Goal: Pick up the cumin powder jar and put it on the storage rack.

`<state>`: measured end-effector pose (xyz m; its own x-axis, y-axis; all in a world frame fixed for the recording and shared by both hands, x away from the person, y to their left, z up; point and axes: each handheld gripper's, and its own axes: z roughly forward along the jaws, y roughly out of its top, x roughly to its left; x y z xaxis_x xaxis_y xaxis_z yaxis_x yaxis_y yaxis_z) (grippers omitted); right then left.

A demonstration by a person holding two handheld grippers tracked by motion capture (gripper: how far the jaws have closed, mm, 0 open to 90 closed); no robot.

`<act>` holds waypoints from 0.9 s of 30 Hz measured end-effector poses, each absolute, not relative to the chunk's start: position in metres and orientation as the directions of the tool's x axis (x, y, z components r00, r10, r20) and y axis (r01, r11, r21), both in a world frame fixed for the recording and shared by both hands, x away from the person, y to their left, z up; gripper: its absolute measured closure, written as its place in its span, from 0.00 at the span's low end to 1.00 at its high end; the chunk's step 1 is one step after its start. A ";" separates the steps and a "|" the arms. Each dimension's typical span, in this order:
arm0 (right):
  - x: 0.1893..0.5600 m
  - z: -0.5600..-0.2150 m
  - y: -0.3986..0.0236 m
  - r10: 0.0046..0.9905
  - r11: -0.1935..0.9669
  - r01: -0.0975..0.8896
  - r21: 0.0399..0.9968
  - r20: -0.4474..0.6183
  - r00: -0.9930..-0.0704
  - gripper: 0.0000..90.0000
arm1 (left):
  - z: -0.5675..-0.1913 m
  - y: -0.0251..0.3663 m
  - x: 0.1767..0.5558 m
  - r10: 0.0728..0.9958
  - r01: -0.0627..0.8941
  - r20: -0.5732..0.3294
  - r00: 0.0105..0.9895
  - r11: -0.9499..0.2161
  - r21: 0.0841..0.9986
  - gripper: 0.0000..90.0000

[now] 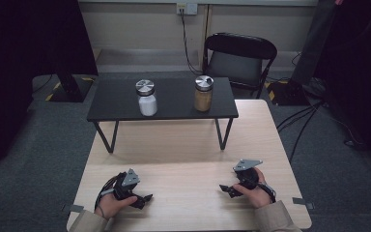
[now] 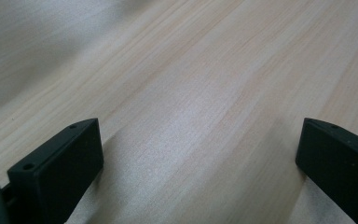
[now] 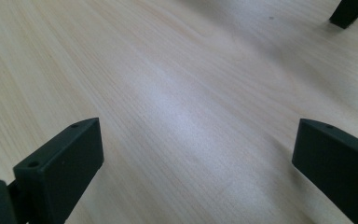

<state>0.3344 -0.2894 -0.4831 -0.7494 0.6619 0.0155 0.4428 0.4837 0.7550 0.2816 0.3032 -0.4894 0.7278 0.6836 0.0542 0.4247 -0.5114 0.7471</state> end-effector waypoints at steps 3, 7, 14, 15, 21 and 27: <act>0.334 -0.485 -0.290 0.664 0.482 0.447 0.754 0.019 -0.748 0.01 | -0.489 0.303 0.282 0.683 0.424 0.055 0.728 -0.512 0.747 0.00; 0.335 -0.487 -0.290 0.665 0.484 0.450 0.750 0.018 -0.747 0.01 | -0.489 0.303 0.282 0.683 0.425 0.055 0.728 -0.512 0.747 0.00; 0.333 -0.489 -0.290 0.668 0.485 0.443 0.754 0.008 -0.744 0.01 | -0.489 0.303 0.282 0.683 0.424 0.054 0.728 -0.512 0.747 0.00; 0.332 -0.489 -0.289 0.668 0.485 0.442 0.755 0.006 -0.744 0.01 | -0.489 0.303 0.282 0.683 0.424 0.055 0.728 -0.512 0.747 0.00; 0.329 -0.491 -0.288 0.668 0.490 0.429 0.759 -0.011 -0.744 0.00 | -0.489 0.303 0.282 0.684 0.425 0.055 0.728 -0.511 0.747 0.00; 0.324 -0.493 -0.284 0.669 0.508 0.409 0.758 -0.048 -0.742 0.00 | -0.489 0.303 0.281 0.684 0.425 0.055 0.727 -0.511 0.747 0.00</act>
<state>0.3244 -0.2837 -0.4932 -0.7420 0.6686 -0.0478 0.4088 0.5079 0.7582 0.2815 0.3030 -0.4894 0.7273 0.6841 0.0547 0.4249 -0.5115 0.7469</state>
